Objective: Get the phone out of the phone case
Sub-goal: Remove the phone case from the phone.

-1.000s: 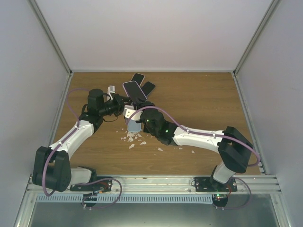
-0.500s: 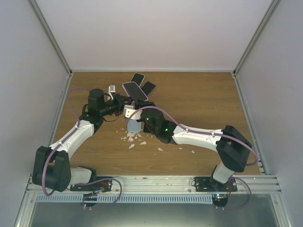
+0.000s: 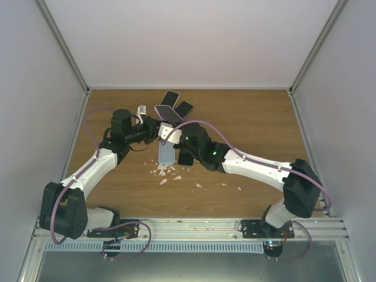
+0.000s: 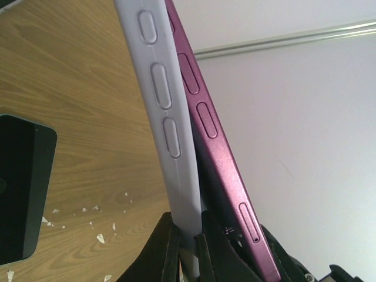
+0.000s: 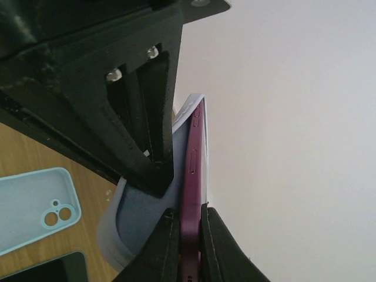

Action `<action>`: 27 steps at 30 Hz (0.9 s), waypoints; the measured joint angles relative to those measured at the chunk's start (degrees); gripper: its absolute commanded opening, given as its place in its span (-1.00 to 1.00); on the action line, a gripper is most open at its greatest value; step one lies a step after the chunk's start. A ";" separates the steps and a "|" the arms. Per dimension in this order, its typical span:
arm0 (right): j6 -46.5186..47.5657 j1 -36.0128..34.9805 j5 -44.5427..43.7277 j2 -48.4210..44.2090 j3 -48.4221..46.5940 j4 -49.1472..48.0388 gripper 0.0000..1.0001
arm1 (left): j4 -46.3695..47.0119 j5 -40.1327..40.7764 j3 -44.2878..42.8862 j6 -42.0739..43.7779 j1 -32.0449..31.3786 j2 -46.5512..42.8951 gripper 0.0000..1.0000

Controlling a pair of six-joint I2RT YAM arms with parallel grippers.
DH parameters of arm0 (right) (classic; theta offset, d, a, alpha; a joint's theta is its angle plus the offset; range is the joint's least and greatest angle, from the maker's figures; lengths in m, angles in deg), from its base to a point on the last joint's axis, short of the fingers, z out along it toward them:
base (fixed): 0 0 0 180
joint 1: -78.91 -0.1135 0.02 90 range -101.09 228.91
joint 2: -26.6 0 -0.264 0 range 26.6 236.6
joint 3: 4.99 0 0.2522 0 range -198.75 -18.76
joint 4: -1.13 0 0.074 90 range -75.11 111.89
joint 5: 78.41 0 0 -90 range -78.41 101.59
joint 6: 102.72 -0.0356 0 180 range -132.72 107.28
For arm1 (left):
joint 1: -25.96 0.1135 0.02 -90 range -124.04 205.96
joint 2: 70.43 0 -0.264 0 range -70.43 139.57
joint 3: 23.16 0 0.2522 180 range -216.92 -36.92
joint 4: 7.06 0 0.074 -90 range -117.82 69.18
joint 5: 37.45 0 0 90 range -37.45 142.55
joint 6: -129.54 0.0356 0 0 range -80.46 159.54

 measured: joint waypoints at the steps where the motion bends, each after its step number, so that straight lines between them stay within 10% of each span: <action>1: -1.07 0.35 0.87 -0.35 -0.37 1.09 -0.99 | -0.17 -0.07 -0.22 0.13 -0.07 0.00 -1.00; 27: -10.86 5.92 13.11 -2.95 -4.28 10.86 -0.99 | -3.37 0.20 -2.71 6.54 -0.92 0.00 -1.00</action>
